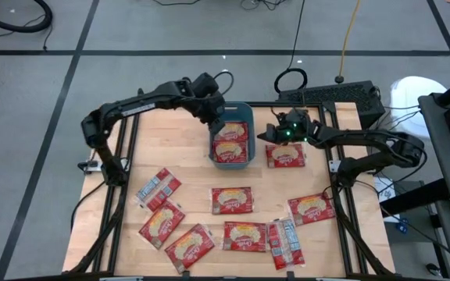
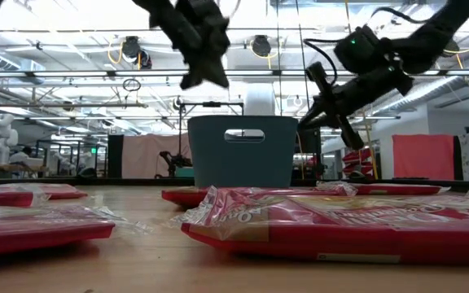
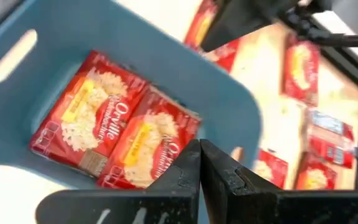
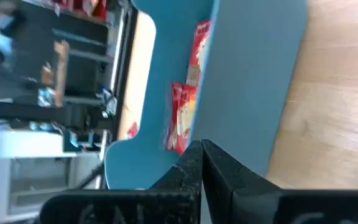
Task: Sort popcorn bags into baskets
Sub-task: Adjust the blue bin
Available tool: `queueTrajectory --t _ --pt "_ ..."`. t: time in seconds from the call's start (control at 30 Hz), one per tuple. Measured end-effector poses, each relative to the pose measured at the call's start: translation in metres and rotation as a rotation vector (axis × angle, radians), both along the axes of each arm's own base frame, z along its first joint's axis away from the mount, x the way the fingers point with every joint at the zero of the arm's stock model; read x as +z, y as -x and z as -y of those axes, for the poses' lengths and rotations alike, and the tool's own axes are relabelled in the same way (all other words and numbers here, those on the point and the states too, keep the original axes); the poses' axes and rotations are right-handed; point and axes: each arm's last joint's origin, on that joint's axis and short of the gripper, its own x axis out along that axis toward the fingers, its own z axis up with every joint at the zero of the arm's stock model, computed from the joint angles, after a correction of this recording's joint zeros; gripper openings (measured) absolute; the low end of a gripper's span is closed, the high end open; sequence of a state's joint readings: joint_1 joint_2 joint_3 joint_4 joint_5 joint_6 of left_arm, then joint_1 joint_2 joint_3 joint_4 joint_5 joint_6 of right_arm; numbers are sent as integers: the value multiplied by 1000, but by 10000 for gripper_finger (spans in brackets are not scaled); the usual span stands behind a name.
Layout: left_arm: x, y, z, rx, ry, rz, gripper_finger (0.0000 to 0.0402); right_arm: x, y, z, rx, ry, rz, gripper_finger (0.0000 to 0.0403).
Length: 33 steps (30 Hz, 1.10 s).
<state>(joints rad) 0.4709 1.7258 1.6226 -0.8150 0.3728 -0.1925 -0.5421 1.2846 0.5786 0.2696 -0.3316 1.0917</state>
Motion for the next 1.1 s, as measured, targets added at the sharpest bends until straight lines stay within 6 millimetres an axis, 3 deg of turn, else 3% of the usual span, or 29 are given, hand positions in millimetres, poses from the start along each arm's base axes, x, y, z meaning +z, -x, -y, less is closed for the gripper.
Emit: queueTrajectory --t 0.23,0.33,0.5,0.8,1.1 --pt "37 27 14 54 -114 43 12 28 -14 -15 239 91 -237 0" --pt "44 36 14 55 -140 34 18 33 -19 -22 306 176 -300 0" --pt "44 39 9 58 -156 28 17 18 -25 -23 327 187 -376 0" --pt "40 46 -1 87 -164 -13 6 -11 -47 -12 290 148 -363 0" --pt "37 52 -3 97 -171 -76 8 -16 -51 -5 250 137 -343 0"
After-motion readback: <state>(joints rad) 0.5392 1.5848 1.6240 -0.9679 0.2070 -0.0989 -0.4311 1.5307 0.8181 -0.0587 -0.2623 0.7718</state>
